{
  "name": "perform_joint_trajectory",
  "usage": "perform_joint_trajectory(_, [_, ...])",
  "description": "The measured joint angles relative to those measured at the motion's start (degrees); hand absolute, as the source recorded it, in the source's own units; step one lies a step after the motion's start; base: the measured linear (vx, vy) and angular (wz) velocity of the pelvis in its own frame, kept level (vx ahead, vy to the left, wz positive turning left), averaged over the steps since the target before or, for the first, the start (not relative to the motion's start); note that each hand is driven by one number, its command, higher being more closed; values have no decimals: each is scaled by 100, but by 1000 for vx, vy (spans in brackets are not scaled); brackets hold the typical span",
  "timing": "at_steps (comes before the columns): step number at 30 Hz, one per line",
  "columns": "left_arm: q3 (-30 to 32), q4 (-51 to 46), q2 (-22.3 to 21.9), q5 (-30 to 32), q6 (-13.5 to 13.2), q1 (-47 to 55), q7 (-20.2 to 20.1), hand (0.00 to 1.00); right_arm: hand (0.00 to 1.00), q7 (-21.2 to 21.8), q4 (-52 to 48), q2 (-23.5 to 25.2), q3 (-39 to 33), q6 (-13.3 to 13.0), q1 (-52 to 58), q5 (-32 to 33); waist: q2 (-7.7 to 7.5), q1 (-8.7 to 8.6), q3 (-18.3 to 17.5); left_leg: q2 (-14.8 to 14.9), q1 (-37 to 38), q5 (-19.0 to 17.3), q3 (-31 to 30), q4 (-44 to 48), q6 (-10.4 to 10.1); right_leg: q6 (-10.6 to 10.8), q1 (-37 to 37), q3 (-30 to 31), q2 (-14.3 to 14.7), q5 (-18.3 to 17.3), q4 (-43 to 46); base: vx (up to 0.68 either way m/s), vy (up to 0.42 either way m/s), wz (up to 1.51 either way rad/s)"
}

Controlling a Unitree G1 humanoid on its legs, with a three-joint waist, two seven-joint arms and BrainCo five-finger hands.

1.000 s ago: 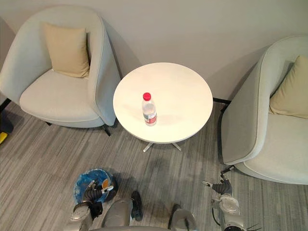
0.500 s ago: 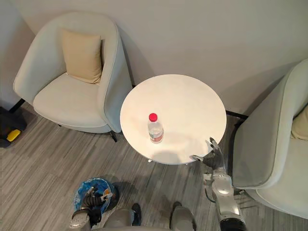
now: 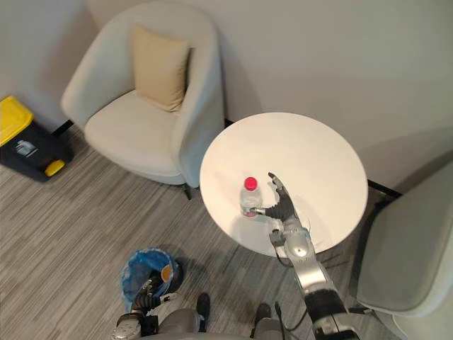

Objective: Gather rubbish on tea table into small bin, then transfer packed bag to large trash can.

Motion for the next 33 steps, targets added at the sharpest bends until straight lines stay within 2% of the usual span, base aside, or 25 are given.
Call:
perform_joint_trajectory(1, [0,-18,0,-1,-19,1,0,0,100,-4,102,-8,0,2,-156,0,18,29,11,-7,-56,83,-79,-57,9,-9,-45,-64,4,44,-1,-134,-1,44])
perform_joint_trajectory(5, [12,-59,0,-8,-31,3,-3,0,100,-170,384,-51,9,-4,-751,47,165,144,163,-91,-321,379,-297,-262,19,-8,-288,-191,-47,139,-7,-148,16,30])
perform_joint_trajectory(8, [17,-43,17,-9,-29,75,0,0,100,-285,605,-118,-5,2,-1117,140,261,167,331,-129,-456,456,-416,-287,7,18,-393,-229,-64,232,-8,-202,39,17])
perform_joint_trajectory(14, [21,58,40,-24,-13,275,4,0,100,-371,584,-245,-48,6,-1045,516,264,195,341,-196,-599,648,-551,-573,-13,76,-569,-284,-77,311,-92,-115,27,14])
perform_joint_trajectory(19, [48,58,35,-12,4,278,4,0,100,-363,-510,-143,-161,-1,-93,506,257,164,338,-231,-556,763,-628,-613,27,119,-501,-343,-103,325,-92,27,4,8])
perform_joint_trajectory(22, [90,53,14,-7,17,273,-1,0,100,-302,-1373,28,-274,-11,694,492,244,107,331,-262,-354,765,-665,-638,35,132,-305,-354,-122,284,-93,95,-16,4])
perform_joint_trajectory(24, [112,55,17,11,21,275,-1,0,100,-172,-2036,136,-276,-60,1206,453,221,-14,318,-278,-237,756,-692,-653,44,155,-169,-383,-140,212,-88,74,-15,10])
perform_joint_trajectory(25, [115,55,25,15,22,276,0,0,100,-119,-2205,182,-280,-76,1332,452,202,-22,285,-279,-228,742,-703,-653,63,145,-168,-391,-142,184,-66,54,-14,7])
perform_joint_trajectory(27, [128,40,68,31,20,274,3,0,100,4,-2739,308,-243,-165,1784,453,91,-31,202,-278,-153,738,-761,-652,67,124,-88,-443,-139,105,-15,53,-22,12])
perform_joint_trajectory(30, [133,45,127,26,14,273,32,0,100,150,-3084,412,-232,-358,2245,450,-55,-32,109,-312,-106,740,-1033,-608,65,96,44,-710,-161,-74,152,15,-36,45])
perform_joint_trajectory(33, [131,52,141,-26,11,274,108,0,100,128,-3139,462,-132,-407,2309,438,-82,-14,95,-374,-223,765,-1113,-503,47,71,25,-955,-204,-233,389,-70,-16,54])
